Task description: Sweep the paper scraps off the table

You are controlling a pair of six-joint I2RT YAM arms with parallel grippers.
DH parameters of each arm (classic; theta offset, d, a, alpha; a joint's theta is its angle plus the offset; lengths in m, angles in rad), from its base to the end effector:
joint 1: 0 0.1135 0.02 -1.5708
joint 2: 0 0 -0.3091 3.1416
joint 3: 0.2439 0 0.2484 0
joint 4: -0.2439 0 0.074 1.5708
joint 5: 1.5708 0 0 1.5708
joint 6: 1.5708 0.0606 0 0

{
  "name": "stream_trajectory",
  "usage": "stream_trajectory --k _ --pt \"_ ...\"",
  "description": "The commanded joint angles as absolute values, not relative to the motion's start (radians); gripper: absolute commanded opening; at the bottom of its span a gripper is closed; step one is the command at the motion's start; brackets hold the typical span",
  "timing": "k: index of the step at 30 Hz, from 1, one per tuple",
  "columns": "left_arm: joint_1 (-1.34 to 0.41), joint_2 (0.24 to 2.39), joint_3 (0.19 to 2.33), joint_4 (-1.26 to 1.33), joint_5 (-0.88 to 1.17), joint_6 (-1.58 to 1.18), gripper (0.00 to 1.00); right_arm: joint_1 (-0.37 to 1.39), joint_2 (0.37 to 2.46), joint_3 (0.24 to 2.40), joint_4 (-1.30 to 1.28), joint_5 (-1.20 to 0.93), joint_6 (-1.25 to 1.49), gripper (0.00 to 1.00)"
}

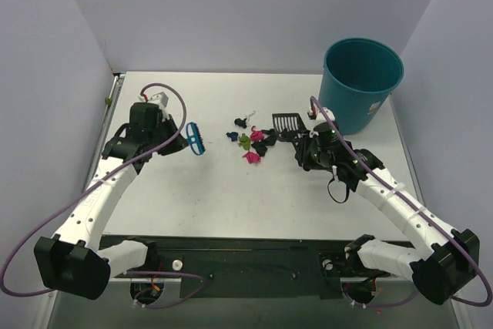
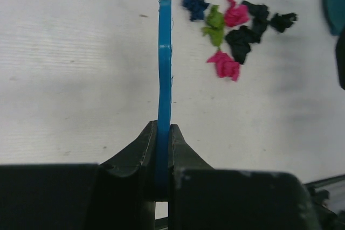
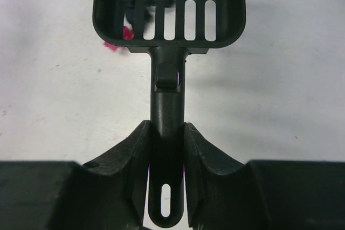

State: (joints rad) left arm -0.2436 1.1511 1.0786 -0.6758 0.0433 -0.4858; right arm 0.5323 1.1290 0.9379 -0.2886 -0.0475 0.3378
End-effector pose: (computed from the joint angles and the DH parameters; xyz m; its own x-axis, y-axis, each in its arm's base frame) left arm 0.2298 -0.0598 0.3466 -0.7108 -0.3040 -0.6343 -0.0680 0.9272 -0.3682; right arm 0.2185 0.1320 0.3439 -0.5552 0.0572 -0.8297 -0.3807 0.8695 0.3147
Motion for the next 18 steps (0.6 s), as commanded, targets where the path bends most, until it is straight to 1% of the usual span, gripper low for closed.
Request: stream_trajectory --k 1,4,7,11,15,18 --pt "-0.274 1.216 1.072 -0.429 0.336 -0.632 0.0 0.54 1.045 0.885 -0.198 0.277 0.394 0.0" --pt "-0.375 1.296 1.13 -0.362 0.342 -0.684 0.0 0.54 0.99 0.842 -0.186 0.331 0.413 0.0" --pt "-0.48 1.421 1.212 -0.313 0.324 -0.701 0.0 0.543 0.939 0.805 -0.154 0.363 0.422 0.0" --pt "-0.535 1.587 1.321 -0.253 0.36 -0.758 0.0 0.541 0.905 0.792 -0.173 0.416 0.436 0.0" --pt "-0.566 1.753 1.416 -0.135 0.466 -0.824 0.0 0.542 0.893 0.792 -0.18 0.407 0.437 0.0" --pt "-0.584 1.859 1.498 -0.074 0.5 -0.862 0.0 0.543 0.867 0.769 -0.154 0.403 0.439 0.0"
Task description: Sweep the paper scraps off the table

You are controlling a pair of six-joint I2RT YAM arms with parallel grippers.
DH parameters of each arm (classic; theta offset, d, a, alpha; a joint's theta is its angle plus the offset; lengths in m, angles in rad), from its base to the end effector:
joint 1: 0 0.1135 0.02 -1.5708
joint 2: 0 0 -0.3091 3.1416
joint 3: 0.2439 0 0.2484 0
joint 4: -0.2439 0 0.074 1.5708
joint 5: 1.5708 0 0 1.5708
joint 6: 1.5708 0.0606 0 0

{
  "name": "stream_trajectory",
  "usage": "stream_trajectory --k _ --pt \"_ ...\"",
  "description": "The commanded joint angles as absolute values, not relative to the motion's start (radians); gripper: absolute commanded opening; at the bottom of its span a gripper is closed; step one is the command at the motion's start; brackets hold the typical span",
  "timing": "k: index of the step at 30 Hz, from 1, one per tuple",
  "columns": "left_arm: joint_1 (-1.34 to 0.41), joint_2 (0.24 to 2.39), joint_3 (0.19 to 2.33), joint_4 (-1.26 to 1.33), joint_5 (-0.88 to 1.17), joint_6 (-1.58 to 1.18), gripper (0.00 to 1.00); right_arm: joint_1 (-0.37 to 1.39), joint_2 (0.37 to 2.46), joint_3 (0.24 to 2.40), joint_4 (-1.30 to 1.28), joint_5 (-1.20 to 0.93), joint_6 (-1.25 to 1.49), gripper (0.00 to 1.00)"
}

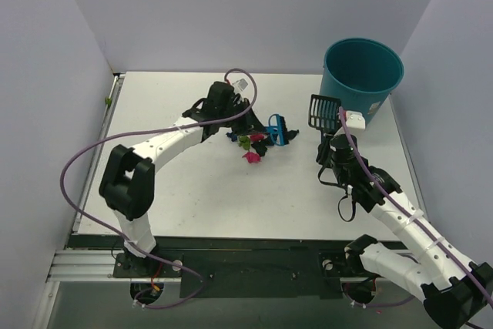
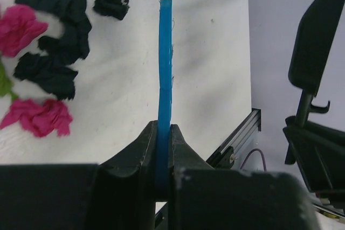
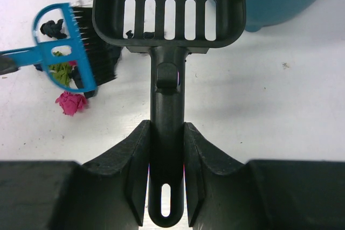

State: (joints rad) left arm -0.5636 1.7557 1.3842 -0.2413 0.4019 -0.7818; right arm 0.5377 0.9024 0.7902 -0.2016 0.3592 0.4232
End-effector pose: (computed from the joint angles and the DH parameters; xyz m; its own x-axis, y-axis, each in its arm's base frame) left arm 0.3503 -0.2494 0.3111 -0.8820 -0.2096 -0.4220 0.1983 0.6473 -0.7360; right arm 0.1819 0.0836 0.3484 -0.3207 0.2564 -0.9118 -0.0664 0.9542 0.2917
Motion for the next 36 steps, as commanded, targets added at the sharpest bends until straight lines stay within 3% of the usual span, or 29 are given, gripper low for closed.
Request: stream_trajectory --k 1,11,16,23,25,29,36 --pt "-0.592 1.909 1.517 -0.063 0.503 -0.87 0.0 0.543 0.861 0.765 -0.149 0.403 0.437 0.0" --pt "-0.609 2.21 1.863 -0.144 0.462 -0.925 0.0 0.54 0.862 0.755 -0.146 0.42 0.453 0.0" --pt "-0.595 2.258 1.907 -0.325 0.283 -0.949 0.0 0.541 0.87 0.75 -0.141 0.414 0.459 0.0" --pt "-0.558 2.077 1.611 -0.415 0.02 -1.019 0.0 0.542 0.879 0.733 -0.127 0.416 0.469 0.0" --pt "-0.581 1.963 1.554 -0.542 -0.165 -1.031 0.0 0.542 0.893 0.733 -0.124 0.416 0.474 0.0" --pt "-0.592 1.808 1.483 -0.757 -0.323 -1.095 0.0 0.543 0.908 0.732 -0.118 0.414 0.479 0.0" --pt "-0.586 1.53 1.188 -0.542 -0.252 -1.063 0.0 0.541 0.913 0.716 -0.106 0.402 0.486 0.0"
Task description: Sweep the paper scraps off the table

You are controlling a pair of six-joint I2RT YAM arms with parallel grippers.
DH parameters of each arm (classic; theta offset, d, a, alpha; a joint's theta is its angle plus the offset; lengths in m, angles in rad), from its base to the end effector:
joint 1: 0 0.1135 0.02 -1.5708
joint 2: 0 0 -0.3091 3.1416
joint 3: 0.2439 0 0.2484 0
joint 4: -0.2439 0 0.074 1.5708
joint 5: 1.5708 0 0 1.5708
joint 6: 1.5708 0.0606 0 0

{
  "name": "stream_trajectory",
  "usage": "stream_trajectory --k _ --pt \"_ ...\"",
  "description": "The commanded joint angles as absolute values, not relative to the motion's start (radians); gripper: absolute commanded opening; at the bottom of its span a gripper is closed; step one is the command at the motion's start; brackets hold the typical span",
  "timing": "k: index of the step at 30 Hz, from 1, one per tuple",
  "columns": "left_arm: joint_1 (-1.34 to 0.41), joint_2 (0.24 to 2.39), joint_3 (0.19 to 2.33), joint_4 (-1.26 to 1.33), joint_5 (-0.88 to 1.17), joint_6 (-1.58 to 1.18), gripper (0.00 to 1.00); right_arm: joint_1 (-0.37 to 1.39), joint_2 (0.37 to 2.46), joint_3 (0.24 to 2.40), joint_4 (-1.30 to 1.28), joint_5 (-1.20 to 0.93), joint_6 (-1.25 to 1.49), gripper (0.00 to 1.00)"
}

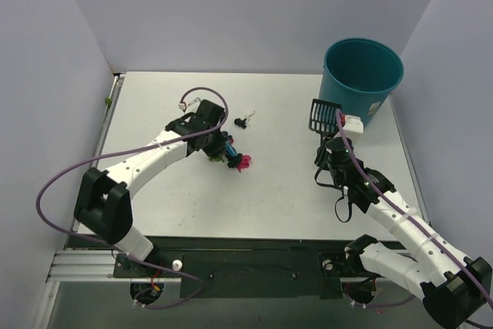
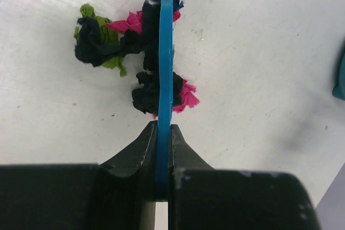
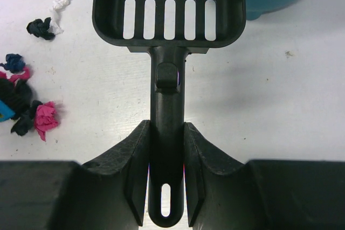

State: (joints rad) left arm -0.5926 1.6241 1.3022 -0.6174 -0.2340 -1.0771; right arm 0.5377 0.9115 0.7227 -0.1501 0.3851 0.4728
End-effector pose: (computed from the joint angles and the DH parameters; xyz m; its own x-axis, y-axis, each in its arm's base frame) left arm 0.3086 -0.1909 0.2955 -0.6957 -0.5642 -0.4446 -0.3859 0.8156 -0.4312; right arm 0.1847 0.0836 0.3282 -0.3318 0.2935 -0.8965 -0.0216 0.9477 0.3183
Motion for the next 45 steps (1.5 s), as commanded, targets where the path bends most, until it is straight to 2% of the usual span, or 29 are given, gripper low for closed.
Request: stream_trajectory --k 1,5,14,23,27,31,35,45 --pt "-0.581 1.507 1.172 -0.456 -0.209 -1.057 0.0 0.543 0.913 0.716 -0.106 0.403 0.485 0.0" --pt "-0.546 1.544 1.172 -0.264 -0.014 -1.005 0.0 0.541 0.919 0.715 -0.101 0.399 0.485 0.0" --pt "-0.488 1.822 1.459 -0.19 0.202 -1.002 0.0 0.542 0.919 0.712 -0.098 0.402 0.48 0.0" --pt "-0.446 2.172 1.813 -0.241 0.314 -1.049 0.0 0.543 0.939 0.716 -0.092 0.4 0.48 0.0" --pt "-0.417 2.252 1.894 -0.322 0.272 -1.058 0.0 0.543 0.953 0.722 -0.091 0.394 0.479 0.0" --pt "-0.396 2.241 1.844 -0.347 0.223 -1.065 0.0 0.541 0.956 0.726 -0.094 0.39 0.48 0.0" --pt "-0.376 2.155 1.708 -0.376 0.164 -1.06 0.0 0.541 0.957 0.726 -0.092 0.382 0.479 0.0" --pt "-0.377 1.69 1.244 -0.365 0.129 -1.048 0.0 0.542 0.956 0.726 -0.101 0.37 0.471 0.0"
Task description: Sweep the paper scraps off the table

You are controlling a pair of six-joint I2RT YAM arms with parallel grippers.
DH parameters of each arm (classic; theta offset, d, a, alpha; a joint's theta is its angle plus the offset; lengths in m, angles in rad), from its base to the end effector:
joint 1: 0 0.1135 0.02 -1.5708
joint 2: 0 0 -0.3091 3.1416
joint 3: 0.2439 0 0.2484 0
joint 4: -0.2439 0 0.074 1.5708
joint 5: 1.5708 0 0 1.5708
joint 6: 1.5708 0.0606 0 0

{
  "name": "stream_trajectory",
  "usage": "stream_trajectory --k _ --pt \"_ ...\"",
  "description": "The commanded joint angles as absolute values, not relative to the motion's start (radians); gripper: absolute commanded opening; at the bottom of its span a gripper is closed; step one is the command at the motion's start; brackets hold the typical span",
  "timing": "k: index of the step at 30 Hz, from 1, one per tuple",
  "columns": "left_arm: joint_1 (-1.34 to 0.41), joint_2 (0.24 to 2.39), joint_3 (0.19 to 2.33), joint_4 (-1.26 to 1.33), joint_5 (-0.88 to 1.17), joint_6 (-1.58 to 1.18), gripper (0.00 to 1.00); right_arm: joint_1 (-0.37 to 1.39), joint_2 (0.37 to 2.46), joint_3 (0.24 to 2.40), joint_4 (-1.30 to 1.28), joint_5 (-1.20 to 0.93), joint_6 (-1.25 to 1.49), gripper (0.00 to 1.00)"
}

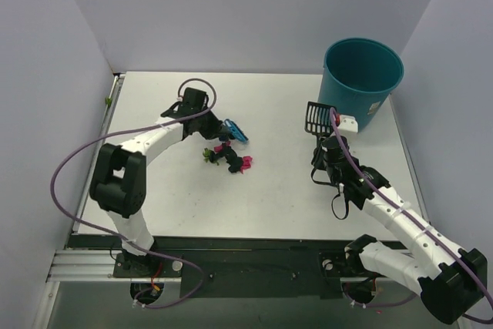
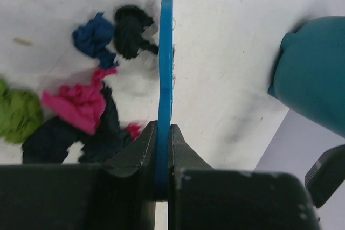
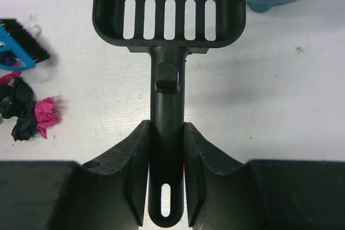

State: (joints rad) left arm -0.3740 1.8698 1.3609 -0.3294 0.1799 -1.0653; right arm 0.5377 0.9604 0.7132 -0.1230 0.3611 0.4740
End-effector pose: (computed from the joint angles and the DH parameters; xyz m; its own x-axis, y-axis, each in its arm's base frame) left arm 0.4057 -0.1709 0.2445 -0.7471 -0.6315 -0.2074 -0.3775 0.6600 -0.6495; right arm 0.1940 0.0907 0.3187 -0.3661 0.2789 -0.8878 -0.0328 0.9496 0.3118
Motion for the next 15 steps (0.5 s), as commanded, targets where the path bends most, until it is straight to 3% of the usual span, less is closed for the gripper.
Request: stream_trajectory --k 1,7,15 --pt "-0.383 1.662 1.22 -0.365 0.121 -1.037 0.0 0.541 0.956 0.726 -0.101 0.362 0.469 0.0" --pt "-0.39 1.462 1.177 -0.415 0.071 -0.909 0.0 0.543 0.995 0.742 -0.11 0.302 0.456 0.0" --pt "-0.387 1.373 1.325 -0.583 -0.115 -0.688 0.0 0.561 1.109 0.834 -0.225 0.173 0.397 0.0"
